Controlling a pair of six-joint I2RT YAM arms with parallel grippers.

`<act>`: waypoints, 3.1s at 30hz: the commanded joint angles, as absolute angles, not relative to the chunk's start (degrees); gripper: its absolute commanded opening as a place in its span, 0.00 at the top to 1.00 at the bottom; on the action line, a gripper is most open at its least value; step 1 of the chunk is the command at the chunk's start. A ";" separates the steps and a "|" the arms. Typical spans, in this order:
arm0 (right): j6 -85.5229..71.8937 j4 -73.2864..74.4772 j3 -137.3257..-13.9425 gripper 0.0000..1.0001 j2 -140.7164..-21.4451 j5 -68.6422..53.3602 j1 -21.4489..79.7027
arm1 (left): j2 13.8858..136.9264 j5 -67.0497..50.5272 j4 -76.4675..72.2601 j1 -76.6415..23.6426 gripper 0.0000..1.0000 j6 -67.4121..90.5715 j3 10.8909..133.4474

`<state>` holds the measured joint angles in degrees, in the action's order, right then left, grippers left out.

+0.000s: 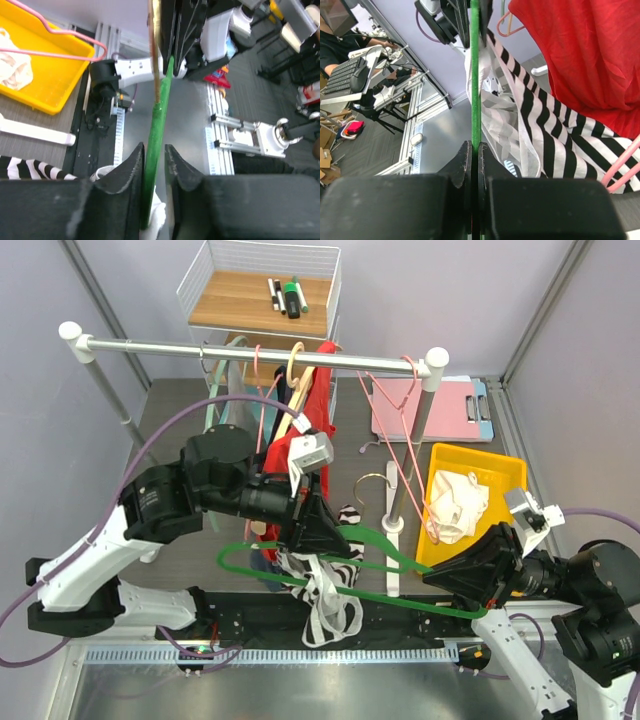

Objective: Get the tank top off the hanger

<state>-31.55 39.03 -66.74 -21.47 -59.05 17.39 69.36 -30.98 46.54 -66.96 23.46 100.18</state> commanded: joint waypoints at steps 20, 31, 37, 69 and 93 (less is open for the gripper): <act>-34.71 35.51 -66.62 0.99 -12.75 -64.77 16.52 | 45.18 -23.44 44.12 -66.88 0.55 18.74 91.15; -38.50 32.78 -69.35 0.99 -12.22 -65.30 16.44 | 49.57 -33.11 49.22 -66.88 0.61 10.11 88.52; -38.50 31.91 -69.08 0.99 -13.01 -65.39 16.61 | 48.25 -41.46 46.15 -66.88 0.53 8.53 84.03; -38.58 30.15 -67.68 0.99 -13.62 -64.86 16.52 | 53.17 -50.19 35.16 -66.88 0.43 16.17 80.51; -30.51 45.26 -69.69 0.99 -11.25 -55.56 16.52 | 34.99 -4.58 39.64 -66.88 1.00 17.93 82.88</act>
<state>-32.82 43.33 -67.64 -11.73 -59.20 16.64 36.88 -15.00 41.58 -66.94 16.84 80.95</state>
